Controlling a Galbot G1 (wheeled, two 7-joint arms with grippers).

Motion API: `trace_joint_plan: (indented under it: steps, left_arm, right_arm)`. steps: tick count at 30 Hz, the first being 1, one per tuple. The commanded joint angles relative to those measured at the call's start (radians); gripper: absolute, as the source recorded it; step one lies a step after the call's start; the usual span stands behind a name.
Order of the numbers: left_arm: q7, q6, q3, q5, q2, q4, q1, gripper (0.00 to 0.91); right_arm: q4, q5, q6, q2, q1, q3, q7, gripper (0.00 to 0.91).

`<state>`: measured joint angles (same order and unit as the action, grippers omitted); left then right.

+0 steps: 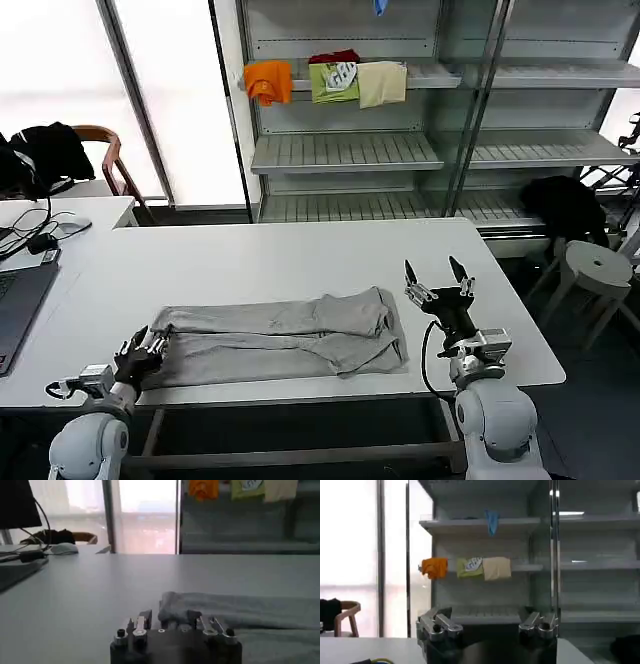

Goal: Fold and organize the clothes.

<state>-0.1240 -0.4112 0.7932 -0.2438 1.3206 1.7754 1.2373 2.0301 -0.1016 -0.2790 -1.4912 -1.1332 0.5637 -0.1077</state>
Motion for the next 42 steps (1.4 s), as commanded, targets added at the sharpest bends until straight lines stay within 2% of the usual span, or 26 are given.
trace_joint_plan:
  steps: [1, 4, 5, 6, 7, 8, 20, 24, 29, 36, 39, 42]
  left_arm:
    - [0.015, -0.014, -0.009, 0.018, 0.014, -0.004, 0.004, 0.393]
    - [0.009, -0.018, -0.010, 0.018, 0.017, -0.001, 0.004, 0.393]
    - [0.008, -0.019, -0.010, 0.018, 0.017, -0.001, 0.005, 0.252]
    - [0.007, -0.019, -0.011, 0.017, 0.017, -0.003, 0.004, 0.191]
    - [0.006, -0.019, -0.011, 0.017, 0.017, -0.004, 0.005, 0.030]
    - [0.006, -0.017, -0.012, 0.017, 0.018, -0.006, 0.005, 0.010]
    - [-0.003, 0.051, -0.006, 0.035, 0.019, -0.006, 0.011, 0.000]
    - [-0.032, 0.073, 0.043, 0.055, -0.002, 0.045, 0.002, 0.000]
    - [-0.130, 0.081, 0.160, 0.142, -0.119, 0.064, -0.026, 0.000]
    - [-0.234, 0.149, 0.277, 0.264, -0.367, -0.090, -0.092, 0.000]
    - [-0.255, 0.173, 0.305, 0.307, -0.439, -0.170, -0.127, 0.000]
    - [-0.273, 0.166, 0.324, 0.301, -0.477, -0.186, -0.148, 0.000]
  right_arm:
    - [0.002, -0.013, 0.008, 0.000, 0.010, 0.003, 0.009, 0.907]
    - [-0.001, -0.013, 0.008, -0.003, 0.013, 0.001, 0.011, 0.907]
    - [-0.002, -0.013, 0.008, -0.004, 0.013, 0.001, 0.011, 0.907]
    - [-0.002, -0.013, 0.008, -0.005, 0.013, 0.001, 0.013, 0.907]
    - [-0.003, -0.013, 0.008, -0.005, 0.013, 0.000, 0.013, 0.907]
    - [-0.004, -0.014, 0.008, -0.005, 0.012, 0.001, 0.014, 0.907]
    - [0.005, -0.020, 0.009, 0.002, 0.003, 0.006, 0.028, 0.907]
    - [0.010, -0.021, 0.009, 0.008, 0.000, 0.008, 0.029, 0.907]
    - [0.011, -0.021, 0.009, 0.011, -0.004, 0.011, 0.030, 0.907]
    - [0.004, -0.017, 0.013, 0.013, -0.007, 0.010, 0.030, 0.907]
    - [-0.002, -0.013, 0.016, 0.015, -0.008, 0.009, 0.029, 0.907]
    - [-0.009, -0.006, 0.022, 0.014, -0.012, 0.007, 0.028, 0.907]
